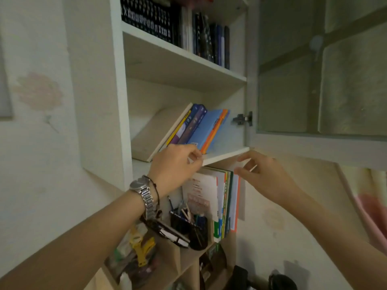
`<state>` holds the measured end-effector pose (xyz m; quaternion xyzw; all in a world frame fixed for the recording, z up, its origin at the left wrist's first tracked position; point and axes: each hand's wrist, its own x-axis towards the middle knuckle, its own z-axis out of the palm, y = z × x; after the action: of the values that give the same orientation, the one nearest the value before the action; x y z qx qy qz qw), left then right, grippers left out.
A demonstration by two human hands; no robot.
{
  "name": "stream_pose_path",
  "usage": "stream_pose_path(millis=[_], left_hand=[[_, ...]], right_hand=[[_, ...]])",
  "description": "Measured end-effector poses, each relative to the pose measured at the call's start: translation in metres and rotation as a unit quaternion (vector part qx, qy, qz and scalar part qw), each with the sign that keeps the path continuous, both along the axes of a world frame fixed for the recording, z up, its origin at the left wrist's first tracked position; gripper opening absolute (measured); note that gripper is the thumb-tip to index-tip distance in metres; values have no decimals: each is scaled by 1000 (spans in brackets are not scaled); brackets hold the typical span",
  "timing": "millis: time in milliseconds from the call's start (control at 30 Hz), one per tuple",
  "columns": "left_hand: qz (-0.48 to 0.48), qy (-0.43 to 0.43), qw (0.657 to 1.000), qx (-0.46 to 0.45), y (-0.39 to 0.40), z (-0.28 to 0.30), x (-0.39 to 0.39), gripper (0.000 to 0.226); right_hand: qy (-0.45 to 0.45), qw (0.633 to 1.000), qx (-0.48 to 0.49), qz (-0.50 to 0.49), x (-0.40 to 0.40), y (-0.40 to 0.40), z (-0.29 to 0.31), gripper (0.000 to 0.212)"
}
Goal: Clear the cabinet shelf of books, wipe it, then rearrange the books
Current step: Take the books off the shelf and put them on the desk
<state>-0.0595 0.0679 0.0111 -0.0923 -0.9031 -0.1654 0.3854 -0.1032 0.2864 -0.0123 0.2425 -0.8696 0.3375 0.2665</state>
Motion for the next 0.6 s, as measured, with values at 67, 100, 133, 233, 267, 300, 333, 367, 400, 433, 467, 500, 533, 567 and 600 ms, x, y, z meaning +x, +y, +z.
stream_pose_path(millis=[67, 100, 133, 233, 267, 300, 333, 367, 400, 433, 467, 500, 533, 567, 600], left_hand=[[8, 16, 1000, 11, -4, 13, -2, 11], [15, 21, 1000, 17, -6, 19, -4, 12], [24, 22, 999, 22, -8, 24, -5, 12], [54, 30, 997, 37, -11, 39, -13, 14], [61, 39, 996, 49, -11, 42, -16, 16], [67, 49, 994, 65, -12, 44, -21, 16], [75, 59, 992, 80, -13, 46, -25, 17], [82, 66, 990, 93, -14, 47, -31, 18], [87, 71, 988, 103, -15, 47, -37, 19], [90, 73, 987, 109, -16, 47, -43, 21], [95, 73, 986, 113, -17, 47, -49, 24], [101, 74, 985, 115, -19, 46, -54, 26], [109, 75, 984, 115, -22, 46, -60, 28], [117, 76, 984, 113, -24, 44, -65, 31], [124, 78, 983, 110, -26, 43, -70, 33]], right_hand=[[12, 1000, -7, 11, -3, -7, 13, 23], [16, 1000, -10, 16, -5, -10, 19, 24], [20, 1000, -12, 20, -7, -13, 24, 24], [28, 999, -20, 32, -17, -22, 38, 24], [29, 999, -24, 37, -21, -25, 42, 24], [29, 998, -28, 42, -25, -28, 45, 23], [30, 998, -32, 47, -29, -31, 48, 23], [31, 998, -34, 51, -32, -34, 51, 23], [33, 997, -35, 54, -36, -37, 53, 23], [37, 997, -36, 55, -39, -39, 54, 23], [40, 997, -36, 55, -42, -41, 55, 24], [43, 997, -35, 55, -45, -43, 55, 25], [45, 997, -36, 56, -48, -44, 56, 26], [44, 997, -38, 59, -51, -45, 55, 26], [42, 996, -42, 63, -54, -46, 55, 26]])
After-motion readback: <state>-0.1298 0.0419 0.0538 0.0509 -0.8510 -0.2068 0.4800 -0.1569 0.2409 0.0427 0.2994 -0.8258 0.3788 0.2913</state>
